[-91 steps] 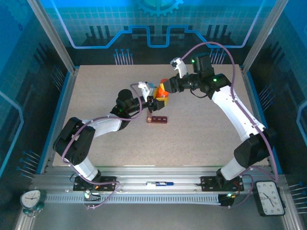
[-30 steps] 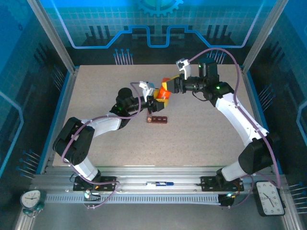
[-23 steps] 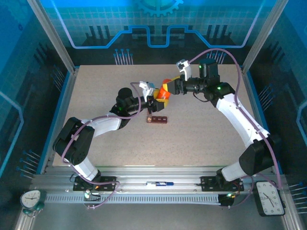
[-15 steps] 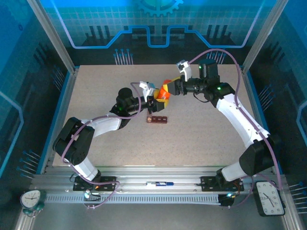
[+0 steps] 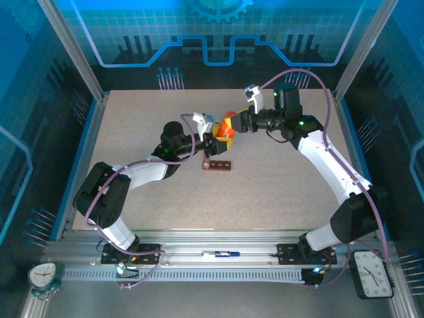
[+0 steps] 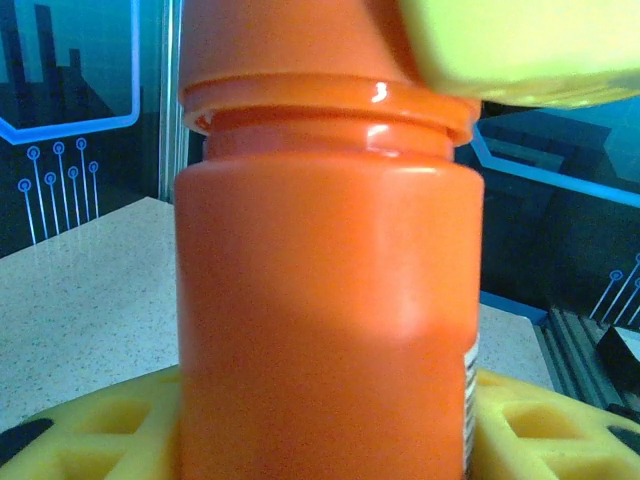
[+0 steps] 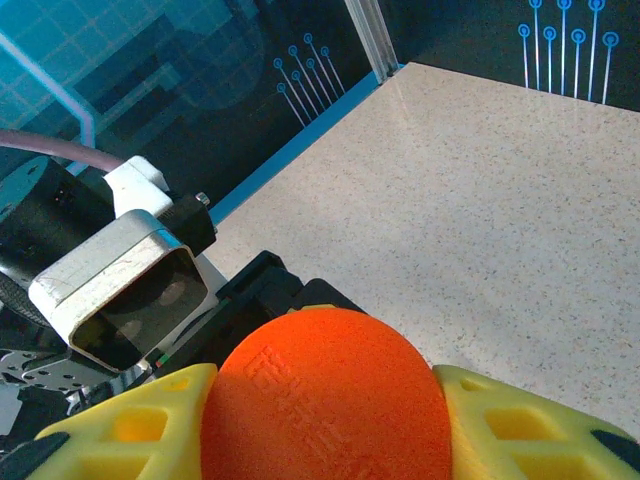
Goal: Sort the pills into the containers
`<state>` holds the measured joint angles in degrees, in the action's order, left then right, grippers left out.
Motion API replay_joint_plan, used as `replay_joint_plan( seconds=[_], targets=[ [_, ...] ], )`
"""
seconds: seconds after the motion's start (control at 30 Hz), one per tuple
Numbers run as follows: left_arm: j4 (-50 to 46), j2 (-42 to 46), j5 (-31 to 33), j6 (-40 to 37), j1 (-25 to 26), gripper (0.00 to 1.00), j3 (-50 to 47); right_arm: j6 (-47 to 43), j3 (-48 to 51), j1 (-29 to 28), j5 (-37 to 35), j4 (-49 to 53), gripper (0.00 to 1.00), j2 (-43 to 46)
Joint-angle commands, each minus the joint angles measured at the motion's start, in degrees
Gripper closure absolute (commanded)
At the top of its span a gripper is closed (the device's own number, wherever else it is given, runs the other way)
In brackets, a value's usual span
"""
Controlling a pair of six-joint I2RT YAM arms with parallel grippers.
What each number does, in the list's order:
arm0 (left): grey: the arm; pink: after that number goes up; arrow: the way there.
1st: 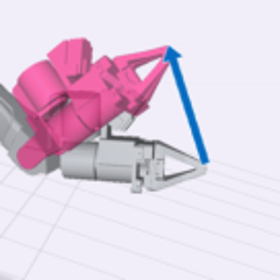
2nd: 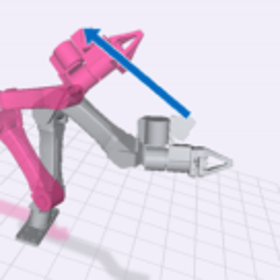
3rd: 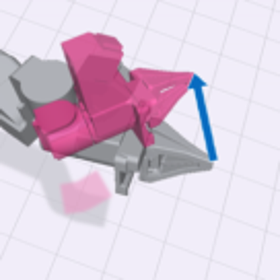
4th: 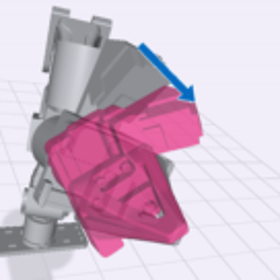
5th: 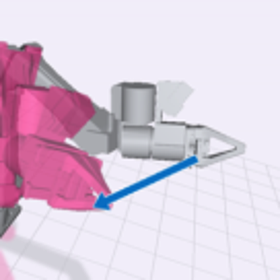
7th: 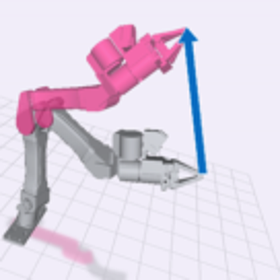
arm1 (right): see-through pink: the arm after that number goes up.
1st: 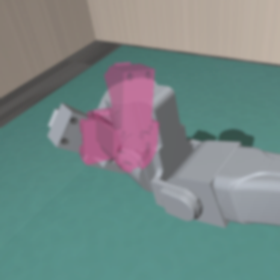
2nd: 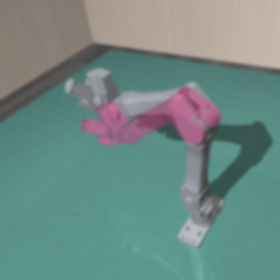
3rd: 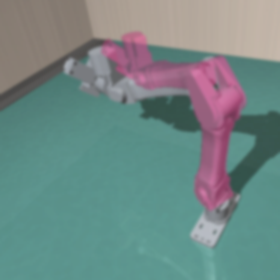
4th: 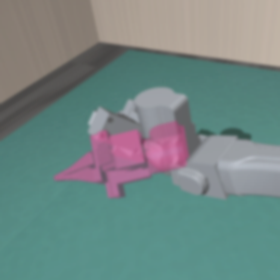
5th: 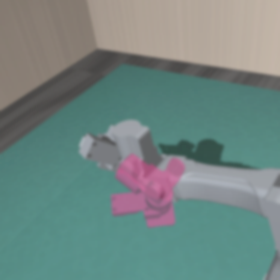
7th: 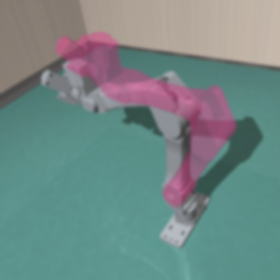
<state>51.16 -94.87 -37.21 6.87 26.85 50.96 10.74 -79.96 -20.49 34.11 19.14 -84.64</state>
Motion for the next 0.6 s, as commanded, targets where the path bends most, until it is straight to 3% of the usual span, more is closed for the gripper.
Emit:
replay_joint_plan(
  seconds=[0.0,0.33,0.57],
  targets=[
    [3.9,2.0,2.0,-1.2,-0.3,0.84,2.0,1.7,2.7,-2.1,-1.0,1.8,0.77,-0.3],
    [4.0,1.9,3.3,-1.7,-0.3,0.84,1.9,9.3,6.2,-5.5,-6.8,-0.7,0.78,-0.8],
    [2.8,1.8,4.9,-3.3,-0.2,0.84,2.1,14.2,6.6,-8.8,-15.7,1.3,0.77,-0.6]
  ],
)
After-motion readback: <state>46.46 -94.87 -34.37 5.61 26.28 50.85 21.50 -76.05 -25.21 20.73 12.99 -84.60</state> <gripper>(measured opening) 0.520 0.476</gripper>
